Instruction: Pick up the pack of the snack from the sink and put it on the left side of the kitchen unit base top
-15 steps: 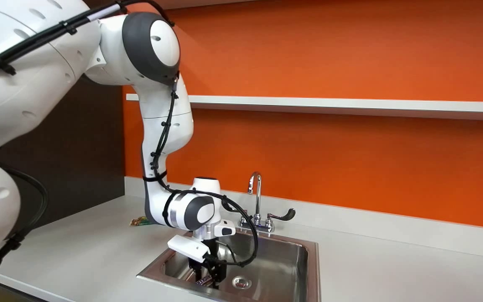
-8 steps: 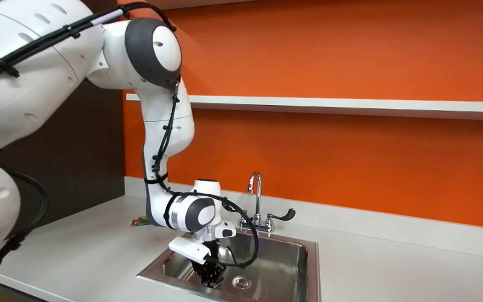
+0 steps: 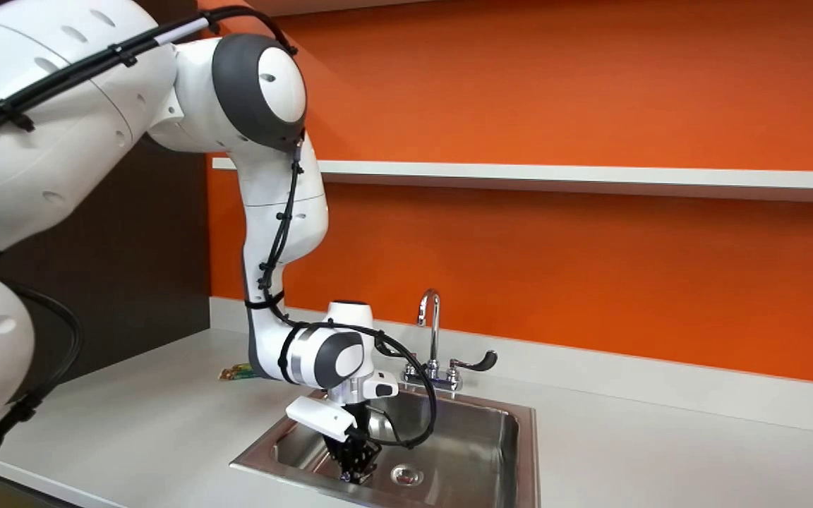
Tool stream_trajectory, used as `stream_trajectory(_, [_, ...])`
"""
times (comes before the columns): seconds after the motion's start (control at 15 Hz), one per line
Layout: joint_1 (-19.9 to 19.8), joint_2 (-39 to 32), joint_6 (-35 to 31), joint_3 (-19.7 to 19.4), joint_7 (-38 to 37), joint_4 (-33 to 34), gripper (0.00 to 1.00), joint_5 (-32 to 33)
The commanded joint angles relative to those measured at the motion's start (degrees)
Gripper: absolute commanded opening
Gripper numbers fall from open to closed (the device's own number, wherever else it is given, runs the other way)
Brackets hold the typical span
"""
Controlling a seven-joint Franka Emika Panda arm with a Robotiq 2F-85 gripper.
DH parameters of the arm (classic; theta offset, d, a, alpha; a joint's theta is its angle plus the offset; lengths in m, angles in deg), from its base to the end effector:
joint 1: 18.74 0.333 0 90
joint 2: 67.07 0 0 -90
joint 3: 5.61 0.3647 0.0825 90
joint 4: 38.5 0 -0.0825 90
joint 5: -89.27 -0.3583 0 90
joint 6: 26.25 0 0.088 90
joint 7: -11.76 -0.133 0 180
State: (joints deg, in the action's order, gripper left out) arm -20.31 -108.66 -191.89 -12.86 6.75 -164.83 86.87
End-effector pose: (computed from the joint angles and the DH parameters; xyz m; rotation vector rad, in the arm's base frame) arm 0.5362 -0.0891 0.0847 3.0432 -0.3854 -0.0543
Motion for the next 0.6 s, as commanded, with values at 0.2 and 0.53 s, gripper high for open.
stream_trajectory(0.2, [1.22, 1.26, 2.09, -0.05, -0.71, 1.42, 0.05, 0.48])
stream_trajectory(0.53, [2.79, 4.21, 2.47, -0.40, -0.94, 0.33, 0.05, 0.77])
